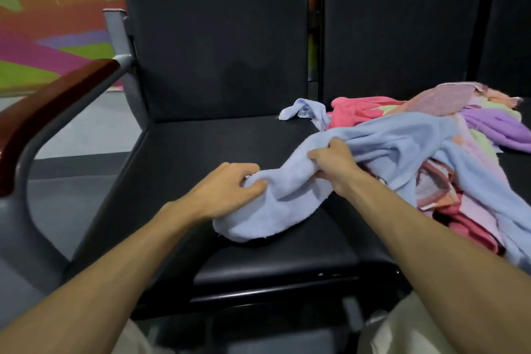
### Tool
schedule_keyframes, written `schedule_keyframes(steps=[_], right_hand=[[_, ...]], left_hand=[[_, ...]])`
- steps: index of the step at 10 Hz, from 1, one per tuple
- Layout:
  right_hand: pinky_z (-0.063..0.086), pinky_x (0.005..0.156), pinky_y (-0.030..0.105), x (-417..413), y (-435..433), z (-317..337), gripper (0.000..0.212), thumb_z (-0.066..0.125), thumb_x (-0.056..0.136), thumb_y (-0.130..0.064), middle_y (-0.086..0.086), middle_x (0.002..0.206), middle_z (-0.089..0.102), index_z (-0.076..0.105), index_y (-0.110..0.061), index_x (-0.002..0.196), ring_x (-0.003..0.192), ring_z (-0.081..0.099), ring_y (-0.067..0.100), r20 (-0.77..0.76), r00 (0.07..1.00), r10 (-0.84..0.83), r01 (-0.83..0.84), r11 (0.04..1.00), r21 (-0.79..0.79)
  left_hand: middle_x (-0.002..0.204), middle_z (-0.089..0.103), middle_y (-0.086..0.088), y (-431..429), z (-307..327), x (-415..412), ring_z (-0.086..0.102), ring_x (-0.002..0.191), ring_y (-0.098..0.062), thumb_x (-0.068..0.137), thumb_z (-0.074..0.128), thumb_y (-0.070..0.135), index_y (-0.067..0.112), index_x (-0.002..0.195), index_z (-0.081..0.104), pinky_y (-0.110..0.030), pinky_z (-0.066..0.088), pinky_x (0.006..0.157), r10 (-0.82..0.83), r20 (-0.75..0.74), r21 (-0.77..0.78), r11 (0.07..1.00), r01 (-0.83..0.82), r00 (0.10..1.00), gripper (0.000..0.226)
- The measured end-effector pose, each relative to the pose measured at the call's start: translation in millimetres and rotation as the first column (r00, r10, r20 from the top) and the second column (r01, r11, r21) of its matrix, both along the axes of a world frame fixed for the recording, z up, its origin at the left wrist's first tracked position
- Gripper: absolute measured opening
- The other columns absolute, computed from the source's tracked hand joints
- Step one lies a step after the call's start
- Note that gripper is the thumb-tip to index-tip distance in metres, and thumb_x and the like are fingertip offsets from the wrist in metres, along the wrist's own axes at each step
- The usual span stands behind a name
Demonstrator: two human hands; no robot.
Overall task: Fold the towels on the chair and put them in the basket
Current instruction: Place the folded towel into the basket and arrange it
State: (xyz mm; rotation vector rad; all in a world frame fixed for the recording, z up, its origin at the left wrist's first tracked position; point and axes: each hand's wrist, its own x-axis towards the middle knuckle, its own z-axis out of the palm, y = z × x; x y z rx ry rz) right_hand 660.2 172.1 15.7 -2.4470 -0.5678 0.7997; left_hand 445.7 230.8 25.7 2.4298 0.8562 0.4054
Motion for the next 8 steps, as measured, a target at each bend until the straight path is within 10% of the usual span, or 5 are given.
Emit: schedule_keyframes(steps=[1, 2, 5, 6, 8], right_hand=[[0.059, 0.078, 0.033, -25, 15, 6, 0.025, 0.058, 0.092, -0.003, 0.009, 0.093, 0.060, 0.054, 0.002, 0.116, 0.069, 0.064, 0.011, -0.292, 0.896, 0.336, -0.109, 0.801, 0.589], [0.057, 0.076, 0.035, -37, 11, 15, 0.010, 0.053, 0.092, 0.003, 0.012, 0.084, 0.064, 0.059, -0.004, 0.095, 0.075, 0.066, 0.022, -0.376, 0.709, 0.596, -0.268, 0.722, 0.638], [0.051, 0.086, 0.035, -19, -2, -22, 0.044, 0.059, 0.078, -0.059, 0.006, 0.089, 0.072, 0.070, -0.016, 0.080, 0.092, 0.067, 0.026, 0.416, 0.780, 0.467, -0.488, 0.871, -0.061], [0.045, 0.096, 0.034, -32, 3, -27, 0.045, 0.057, 0.086, -0.054, 0.001, 0.119, 0.067, 0.068, -0.024, 0.118, 0.114, 0.059, 0.022, 0.501, 0.654, 0.566, -0.621, 0.780, -0.071], [0.040, 0.073, 0.027, -48, 14, -13, 0.028, 0.046, 0.097, -0.017, 0.002, 0.076, 0.054, 0.052, -0.014, 0.070, 0.083, 0.053, 0.020, 0.383, 0.697, 0.606, -0.667, 0.744, 0.037]], left_hand=[[0.061, 0.057, 0.006, 7, 10, -28, 0.051, 0.059, -0.014, 0.091, 0.035, 0.063, 0.027, 0.060, 0.053, -0.042, 0.047, 0.064, 0.022, -0.202, 0.002, 1.000, -0.022, 0.979, 0.051], [0.072, 0.065, 0.005, 10, 14, -48, 0.060, 0.068, -0.015, 0.096, 0.034, 0.056, 0.027, 0.062, 0.062, -0.038, 0.051, 0.070, 0.089, -0.259, -0.048, 0.993, -0.105, 0.962, 0.053], [0.107, 0.064, 0.005, 35, -23, -21, 0.061, 0.094, -0.012, 0.094, 0.054, 0.035, 0.023, 0.114, 0.059, -0.030, 0.051, 0.082, 0.202, -0.155, -0.129, 0.966, -0.222, 0.967, 0.024], [0.092, 0.068, 0.001, 34, -29, -4, 0.065, 0.085, -0.017, 0.086, 0.063, 0.046, 0.018, 0.098, 0.062, -0.035, 0.055, 0.074, 0.248, -0.158, -0.260, 0.923, -0.282, 0.956, 0.031], [0.068, 0.055, -0.001, 21, -20, 8, 0.050, 0.059, -0.017, 0.086, 0.063, 0.035, 0.011, 0.073, 0.061, -0.024, 0.036, 0.054, 0.310, -0.201, -0.320, 0.876, -0.361, 0.929, 0.027]])
